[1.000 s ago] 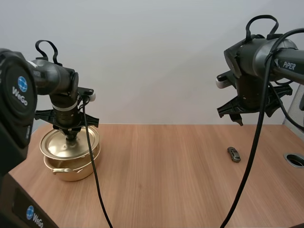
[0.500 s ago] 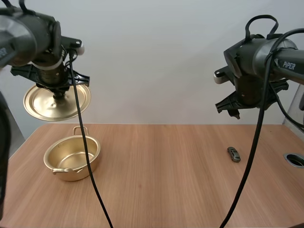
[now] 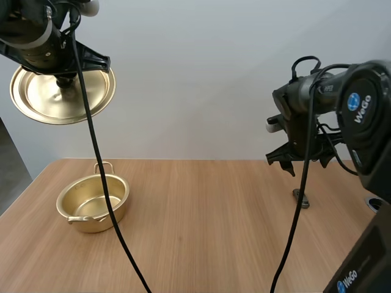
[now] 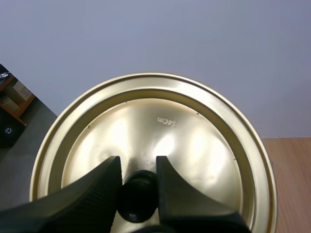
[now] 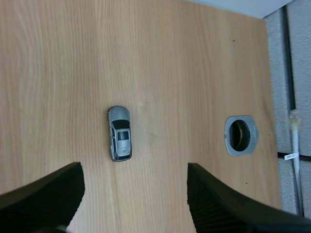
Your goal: Open the pot, put the car inside, and close it
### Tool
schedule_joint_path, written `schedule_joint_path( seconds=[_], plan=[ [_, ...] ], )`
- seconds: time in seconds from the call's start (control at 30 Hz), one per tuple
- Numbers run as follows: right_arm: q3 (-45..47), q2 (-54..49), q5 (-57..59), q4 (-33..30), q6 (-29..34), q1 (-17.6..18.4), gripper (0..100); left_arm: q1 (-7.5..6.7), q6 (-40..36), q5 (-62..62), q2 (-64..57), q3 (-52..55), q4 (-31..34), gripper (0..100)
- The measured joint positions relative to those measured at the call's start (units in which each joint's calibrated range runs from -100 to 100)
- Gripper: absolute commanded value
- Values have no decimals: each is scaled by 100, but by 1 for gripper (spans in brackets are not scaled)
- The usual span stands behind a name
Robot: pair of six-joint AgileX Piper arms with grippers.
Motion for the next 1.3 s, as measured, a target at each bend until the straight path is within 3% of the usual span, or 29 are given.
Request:
schedule_joint_path(
  seconds=[0.27,0.6,1.0,1.3],
  plan=[
    [0,813,-455,-8,20,-196,100,0,28,598,0,0,-210,0],
    [0,1373,-1752,227,20,-708,100,0,35,1118,0,0,-299,0],
    [0,1448,-3062,1185,-160,-723,100,0,35,1672,0,0,-220,0],
    [-6,2015,-3364,1205,-265,-723,100,0,35,1672,0,0,-22,0]
  ],
)
